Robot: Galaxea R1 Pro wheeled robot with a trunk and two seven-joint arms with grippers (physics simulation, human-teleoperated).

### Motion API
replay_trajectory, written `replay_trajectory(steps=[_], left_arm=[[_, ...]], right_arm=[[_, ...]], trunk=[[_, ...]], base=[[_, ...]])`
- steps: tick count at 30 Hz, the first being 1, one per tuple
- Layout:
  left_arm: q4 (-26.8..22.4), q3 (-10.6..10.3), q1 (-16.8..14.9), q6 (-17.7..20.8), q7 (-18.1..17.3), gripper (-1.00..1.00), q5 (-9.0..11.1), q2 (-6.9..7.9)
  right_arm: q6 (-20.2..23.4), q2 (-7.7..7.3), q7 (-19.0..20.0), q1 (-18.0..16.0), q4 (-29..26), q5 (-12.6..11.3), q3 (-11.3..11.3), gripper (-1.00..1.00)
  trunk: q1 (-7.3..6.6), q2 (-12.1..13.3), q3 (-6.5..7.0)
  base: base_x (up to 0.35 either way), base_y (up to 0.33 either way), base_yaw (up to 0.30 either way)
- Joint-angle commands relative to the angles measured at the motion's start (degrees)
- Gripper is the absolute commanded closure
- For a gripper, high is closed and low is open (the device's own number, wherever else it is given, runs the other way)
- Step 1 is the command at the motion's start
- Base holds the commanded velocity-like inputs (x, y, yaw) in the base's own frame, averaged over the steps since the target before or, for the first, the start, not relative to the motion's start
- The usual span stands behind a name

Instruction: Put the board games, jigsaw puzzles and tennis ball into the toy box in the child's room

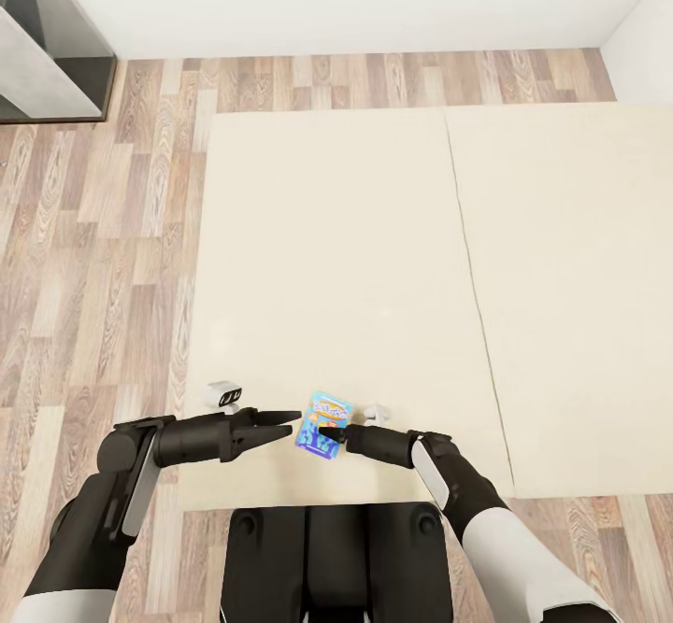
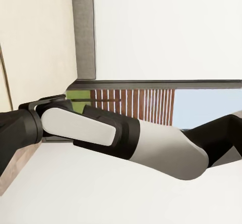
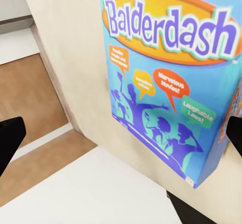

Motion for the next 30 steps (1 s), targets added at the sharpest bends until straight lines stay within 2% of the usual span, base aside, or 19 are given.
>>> replay_trajectory(steps=[1, 15, 30], left_arm=[[-0.01, -0.01, -0.01, 0.61, -0.19, -1.00, 0.00, -0.01], [-0.01, -0.02, -0.01, 0.61, -0.19, -1.00, 0.00, 0.03], [-0.01, -0.07, -0.01, 0.61, -0.20, -1.00, 0.00, 0.02]], right_arm=[[0.48, -0.01, -0.17, -0.01, -0.05, -0.45, 0.06, -1.00], [0.59, -0.01, -0.35, -0.02, -0.05, -0.44, -0.02, -1.00], [0.60, -0.01, -0.31, -0.01, -0.05, -0.43, -0.02, -1.00]], trunk=[[0.03, -0.08, -0.05], [0.03, -0.08, -0.05], [0.03, -0.08, -0.22]], base=[[0.000, 0.000, 0.000], [0.000, 0.000, 0.002], [0.000, 0.000, 0.074]])
